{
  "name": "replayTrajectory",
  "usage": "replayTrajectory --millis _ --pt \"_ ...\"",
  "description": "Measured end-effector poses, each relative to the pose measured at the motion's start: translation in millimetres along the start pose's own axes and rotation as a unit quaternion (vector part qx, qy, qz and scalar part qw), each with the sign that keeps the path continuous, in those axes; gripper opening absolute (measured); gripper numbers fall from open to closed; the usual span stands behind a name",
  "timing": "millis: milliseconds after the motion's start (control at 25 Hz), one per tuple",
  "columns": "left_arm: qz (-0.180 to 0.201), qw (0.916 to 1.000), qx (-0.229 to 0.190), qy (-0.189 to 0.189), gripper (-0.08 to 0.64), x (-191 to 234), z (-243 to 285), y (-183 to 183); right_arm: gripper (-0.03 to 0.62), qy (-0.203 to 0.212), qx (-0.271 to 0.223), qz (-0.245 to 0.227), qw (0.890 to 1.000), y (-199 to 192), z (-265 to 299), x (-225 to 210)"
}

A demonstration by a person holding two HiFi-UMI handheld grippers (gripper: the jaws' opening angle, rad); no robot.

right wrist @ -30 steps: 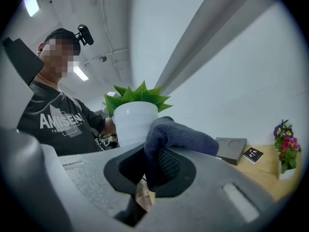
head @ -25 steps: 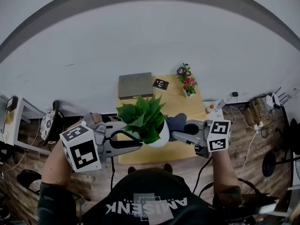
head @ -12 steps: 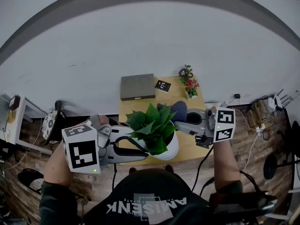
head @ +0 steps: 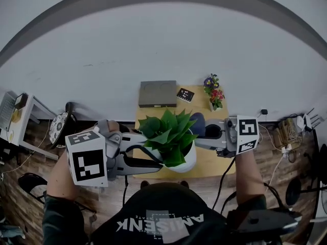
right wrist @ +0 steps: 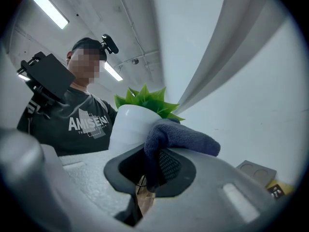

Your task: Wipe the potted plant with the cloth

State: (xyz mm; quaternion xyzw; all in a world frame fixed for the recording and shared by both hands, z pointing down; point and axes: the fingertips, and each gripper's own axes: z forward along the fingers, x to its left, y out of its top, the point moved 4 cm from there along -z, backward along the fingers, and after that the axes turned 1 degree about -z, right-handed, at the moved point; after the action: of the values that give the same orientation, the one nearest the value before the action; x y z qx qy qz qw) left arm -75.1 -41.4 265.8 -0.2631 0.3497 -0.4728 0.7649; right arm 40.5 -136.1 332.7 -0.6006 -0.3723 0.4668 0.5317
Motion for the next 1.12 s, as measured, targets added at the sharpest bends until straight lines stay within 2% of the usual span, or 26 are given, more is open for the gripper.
replayTrajectory --millis 160,320,440,800,1120 --pt "-0.012 0.9999 -0.003 0.010 0.018 -7.6 -0.1 -1.6 0.029 0.021 0.007 0.007 1.000 -17.4 3.5 8.5" --pt "-0.033 0.9988 -0.026 0.024 0.018 -4.8 -5.0 0.1 0.029 0.029 0.006 0.027 0.999 -33.1 5.1 10.3" --pt "-0.032 0.9985 -0.026 0.036 0.018 -3.1 -5.3 -0.6 0.028 0.028 0.000 0.041 0.999 -46.0 7.1 12.7" --pt "-0.052 0.9983 -0.008 0.025 0.020 13.9 -9.4 -17.4 0.029 0.008 -0.020 0.078 0.997 -61.5 0.5 12.4" --pt "-0.064 0.9964 0.031 0.047 0.020 16.9 -1.2 -37.2 0.029 -0.028 -0.030 0.087 0.995 -79.1 -15.8 33.2"
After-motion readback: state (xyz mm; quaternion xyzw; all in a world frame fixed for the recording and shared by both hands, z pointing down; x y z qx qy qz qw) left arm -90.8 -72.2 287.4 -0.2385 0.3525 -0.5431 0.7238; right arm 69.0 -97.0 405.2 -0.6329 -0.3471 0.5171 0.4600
